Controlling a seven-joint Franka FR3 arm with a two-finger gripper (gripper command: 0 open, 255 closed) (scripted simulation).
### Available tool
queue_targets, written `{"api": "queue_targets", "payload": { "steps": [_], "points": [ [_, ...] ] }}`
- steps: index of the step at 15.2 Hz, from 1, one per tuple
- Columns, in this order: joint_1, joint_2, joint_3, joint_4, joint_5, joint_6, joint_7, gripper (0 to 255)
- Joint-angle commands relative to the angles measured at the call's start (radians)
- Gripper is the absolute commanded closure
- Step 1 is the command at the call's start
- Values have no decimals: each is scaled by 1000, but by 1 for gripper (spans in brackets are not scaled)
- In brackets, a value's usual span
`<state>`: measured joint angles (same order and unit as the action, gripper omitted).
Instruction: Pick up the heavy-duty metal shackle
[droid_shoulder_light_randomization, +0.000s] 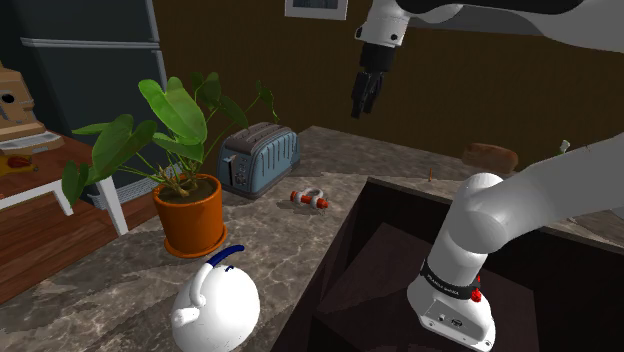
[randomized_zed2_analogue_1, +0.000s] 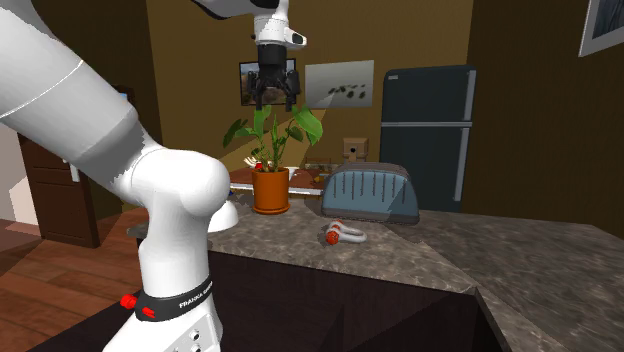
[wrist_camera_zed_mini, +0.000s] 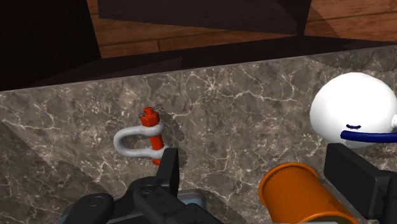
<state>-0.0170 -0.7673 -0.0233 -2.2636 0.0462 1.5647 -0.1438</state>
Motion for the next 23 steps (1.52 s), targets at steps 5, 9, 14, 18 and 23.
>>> {"api": "queue_targets", "payload": {
  "steps": [5,9,14,18,23],
  "points": [
    [-11,67,-35,-61,-17,116,-39,0],
    [-22,154,-70,-102,-30,232,-78,0],
    [-32,289,-114,-124,-37,375,-127,0],
    [-38,416,-149,-118,-31,484,-171,0],
    [-43,591,-188,-81,-4,605,-233,0]
  ]
}}
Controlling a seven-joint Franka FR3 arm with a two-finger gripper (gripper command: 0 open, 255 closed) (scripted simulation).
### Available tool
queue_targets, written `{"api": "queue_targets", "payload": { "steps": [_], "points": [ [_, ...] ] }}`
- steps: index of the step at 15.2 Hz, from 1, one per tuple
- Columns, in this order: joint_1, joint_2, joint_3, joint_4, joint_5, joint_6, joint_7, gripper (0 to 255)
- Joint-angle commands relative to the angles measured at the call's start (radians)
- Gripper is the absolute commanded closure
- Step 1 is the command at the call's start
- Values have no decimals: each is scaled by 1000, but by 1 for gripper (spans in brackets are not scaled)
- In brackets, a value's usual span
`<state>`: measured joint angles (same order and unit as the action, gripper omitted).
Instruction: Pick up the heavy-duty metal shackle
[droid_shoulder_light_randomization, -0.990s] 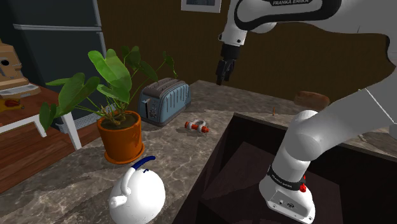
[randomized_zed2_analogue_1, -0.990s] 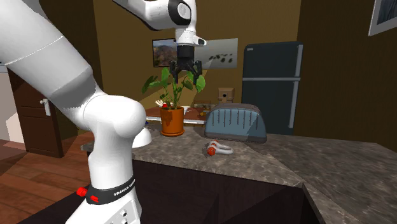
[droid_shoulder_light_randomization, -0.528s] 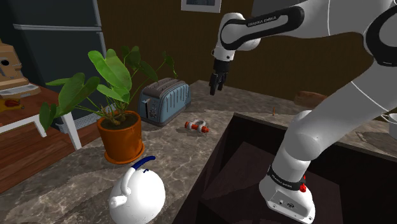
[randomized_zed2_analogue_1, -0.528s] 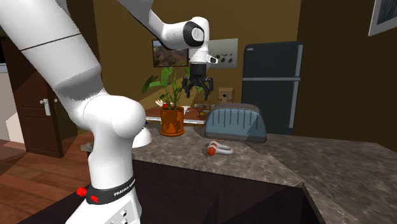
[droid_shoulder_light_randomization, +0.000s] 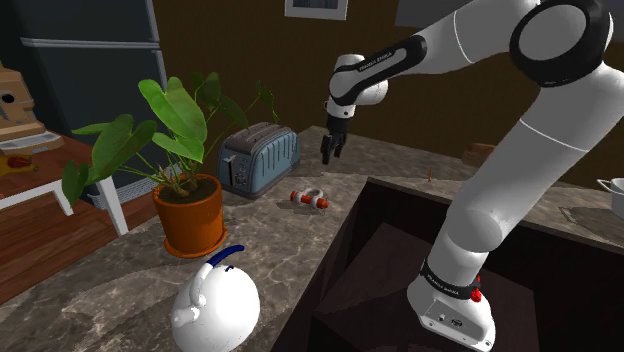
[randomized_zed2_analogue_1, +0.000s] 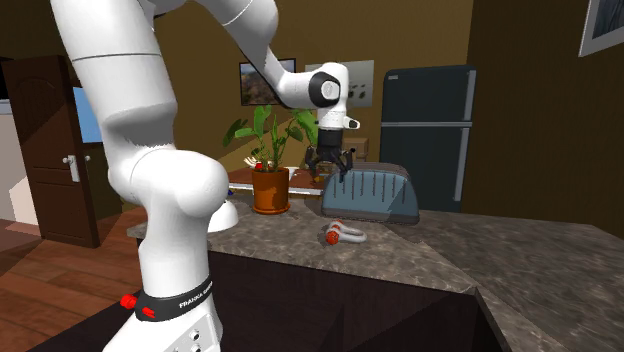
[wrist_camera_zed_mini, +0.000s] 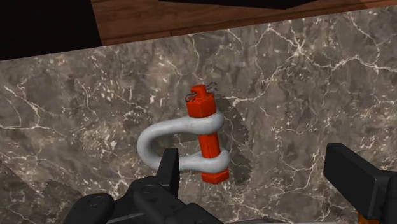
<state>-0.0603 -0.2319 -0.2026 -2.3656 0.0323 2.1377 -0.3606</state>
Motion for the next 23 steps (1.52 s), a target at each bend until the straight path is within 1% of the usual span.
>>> {"api": "queue_targets", "payload": {
  "steps": [1,8,16,17,23],
  "points": [
    [0,93,-16,33,19,53,-30,0],
    [-22,361,-43,148,105,175,-135,0],
    [-86,675,-24,354,204,244,-236,0],
    [-92,696,-22,371,209,246,-241,0],
    [-103,758,-5,375,233,303,-259,0]
  ]
}}
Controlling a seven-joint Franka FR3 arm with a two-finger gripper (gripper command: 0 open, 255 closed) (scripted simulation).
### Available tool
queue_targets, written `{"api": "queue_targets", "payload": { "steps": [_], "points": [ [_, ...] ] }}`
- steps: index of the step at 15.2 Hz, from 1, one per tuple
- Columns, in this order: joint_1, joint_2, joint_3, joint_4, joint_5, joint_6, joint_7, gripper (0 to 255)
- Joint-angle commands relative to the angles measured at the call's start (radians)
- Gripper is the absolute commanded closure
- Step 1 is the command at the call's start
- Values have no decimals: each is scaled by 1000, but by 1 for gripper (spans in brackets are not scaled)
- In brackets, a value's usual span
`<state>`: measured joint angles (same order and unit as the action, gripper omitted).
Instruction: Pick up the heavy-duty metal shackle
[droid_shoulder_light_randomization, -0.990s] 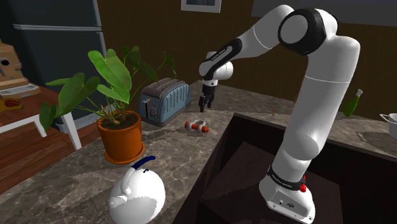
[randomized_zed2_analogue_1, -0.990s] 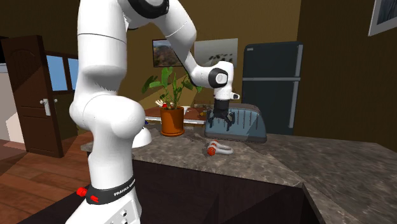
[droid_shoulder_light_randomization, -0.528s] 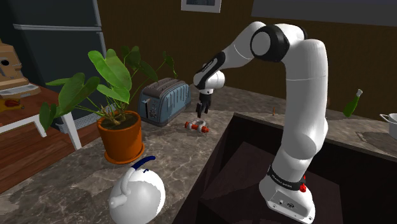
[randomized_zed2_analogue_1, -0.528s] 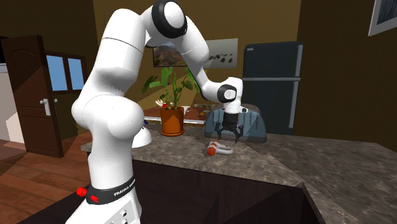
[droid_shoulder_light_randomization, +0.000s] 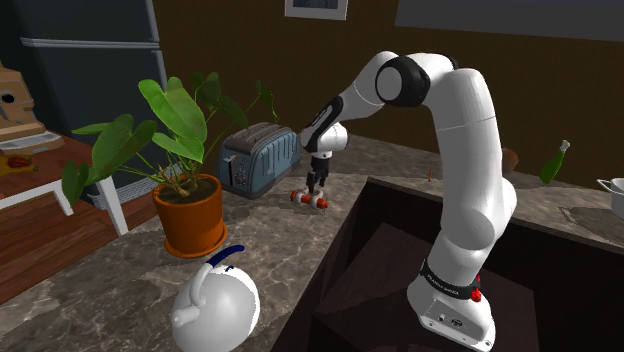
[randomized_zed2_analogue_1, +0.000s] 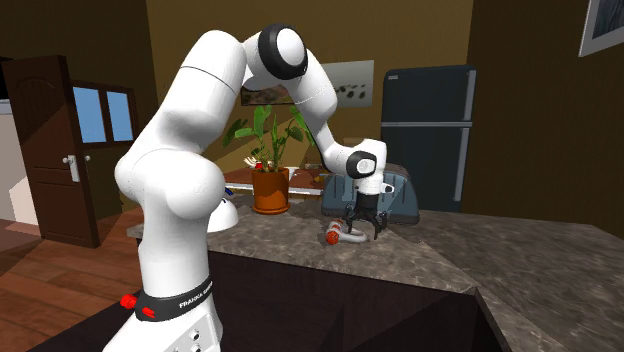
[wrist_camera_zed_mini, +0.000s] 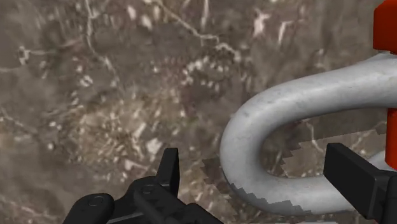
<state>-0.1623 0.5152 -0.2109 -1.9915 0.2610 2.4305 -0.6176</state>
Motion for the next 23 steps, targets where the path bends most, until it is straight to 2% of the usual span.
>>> {"api": "queue_targets", "payload": {
  "steps": [1,3,4,13,23],
  "points": [
    [-3,22,6,2,8,20,-5,0],
    [-4,28,8,3,10,25,-7,0],
    [-4,27,8,0,11,27,-7,255],
    [-4,28,7,3,11,25,-7,255],
    [14,-75,-19,-2,-29,-70,24,255]
  ]
}}
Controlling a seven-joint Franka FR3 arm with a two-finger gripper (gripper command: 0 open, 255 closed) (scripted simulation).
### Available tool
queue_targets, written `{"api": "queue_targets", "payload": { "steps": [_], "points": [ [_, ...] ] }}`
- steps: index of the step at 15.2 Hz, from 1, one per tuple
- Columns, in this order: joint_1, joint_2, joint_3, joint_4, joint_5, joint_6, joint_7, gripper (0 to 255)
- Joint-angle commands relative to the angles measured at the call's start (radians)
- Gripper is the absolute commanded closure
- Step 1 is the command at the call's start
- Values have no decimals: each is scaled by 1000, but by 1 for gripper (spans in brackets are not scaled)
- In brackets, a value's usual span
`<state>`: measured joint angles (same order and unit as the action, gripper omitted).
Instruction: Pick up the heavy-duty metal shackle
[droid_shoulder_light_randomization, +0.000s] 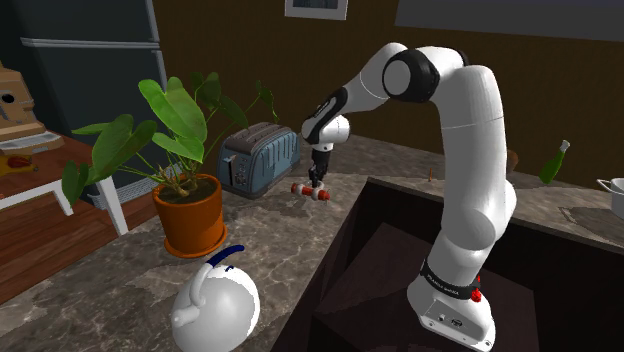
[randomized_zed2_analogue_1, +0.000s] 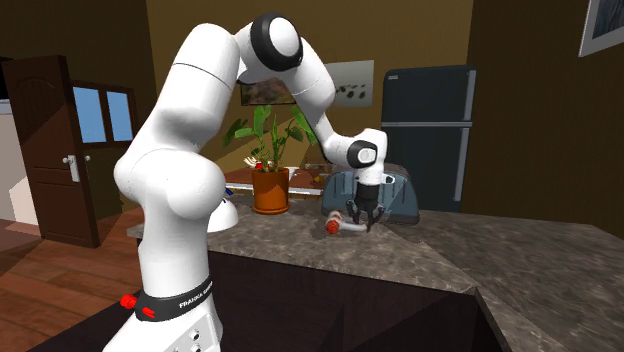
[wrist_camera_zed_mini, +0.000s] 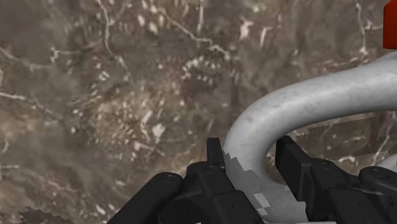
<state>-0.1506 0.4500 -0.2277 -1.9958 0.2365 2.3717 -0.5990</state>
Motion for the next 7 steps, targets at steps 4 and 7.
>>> {"api": "queue_targets", "payload": {
  "steps": [4,7],
  "points": [
    [9,-48,-11,6,-20,-52,17,255],
    [10,-59,-13,8,-25,-64,21,255]
  ]
}}
